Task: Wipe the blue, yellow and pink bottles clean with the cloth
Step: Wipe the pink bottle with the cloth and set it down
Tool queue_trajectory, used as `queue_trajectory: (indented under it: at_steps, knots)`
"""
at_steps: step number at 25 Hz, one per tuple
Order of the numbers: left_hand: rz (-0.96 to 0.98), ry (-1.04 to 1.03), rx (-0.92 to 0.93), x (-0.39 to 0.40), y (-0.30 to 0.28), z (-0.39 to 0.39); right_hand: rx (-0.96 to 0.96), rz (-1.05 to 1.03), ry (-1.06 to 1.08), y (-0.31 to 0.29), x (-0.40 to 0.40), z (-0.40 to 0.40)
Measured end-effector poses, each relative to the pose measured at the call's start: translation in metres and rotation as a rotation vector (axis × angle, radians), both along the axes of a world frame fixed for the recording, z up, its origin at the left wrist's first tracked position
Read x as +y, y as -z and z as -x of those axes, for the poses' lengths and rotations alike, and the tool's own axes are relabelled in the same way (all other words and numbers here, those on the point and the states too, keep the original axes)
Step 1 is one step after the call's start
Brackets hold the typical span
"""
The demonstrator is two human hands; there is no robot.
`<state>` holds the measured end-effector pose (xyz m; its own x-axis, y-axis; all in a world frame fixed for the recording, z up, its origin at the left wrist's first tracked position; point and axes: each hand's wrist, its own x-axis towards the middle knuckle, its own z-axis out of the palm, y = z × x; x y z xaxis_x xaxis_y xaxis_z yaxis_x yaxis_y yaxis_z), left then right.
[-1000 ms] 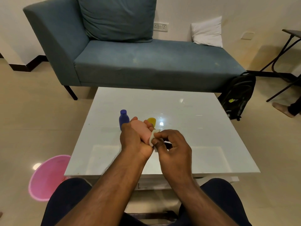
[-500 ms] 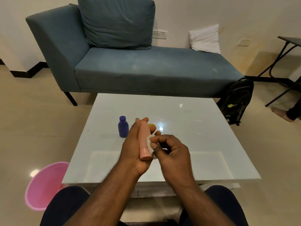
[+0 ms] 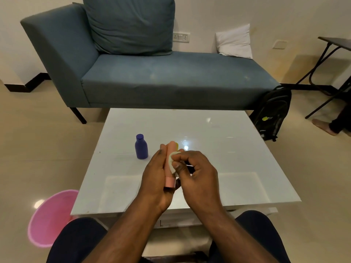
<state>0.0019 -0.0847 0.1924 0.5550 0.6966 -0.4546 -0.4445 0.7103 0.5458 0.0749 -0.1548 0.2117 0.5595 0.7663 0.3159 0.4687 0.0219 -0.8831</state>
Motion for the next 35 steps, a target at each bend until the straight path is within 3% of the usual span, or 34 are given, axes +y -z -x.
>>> queue_trajectory:
  at_steps: [6,10,17,24,35]
  knots:
    - [0.057,0.073,-0.014,-0.003,0.013,0.006,-0.201,0.061,-0.083,0.012,-0.016,0.009]
    - [0.014,0.131,0.083,-0.015,0.012,0.007,-0.172,0.089,0.009,0.005,0.002,-0.014]
    - [0.096,0.033,0.158,-0.008,0.015,0.009,-0.305,0.175,-0.13,0.024,-0.024,0.013]
    - [-0.027,0.04,0.168,-0.015,0.009,0.008,-0.113,0.113,0.037,0.018,0.003,-0.014]
    - [0.048,0.02,0.084,-0.014,0.011,0.001,-0.018,0.068,0.082,0.01,0.004,-0.021]
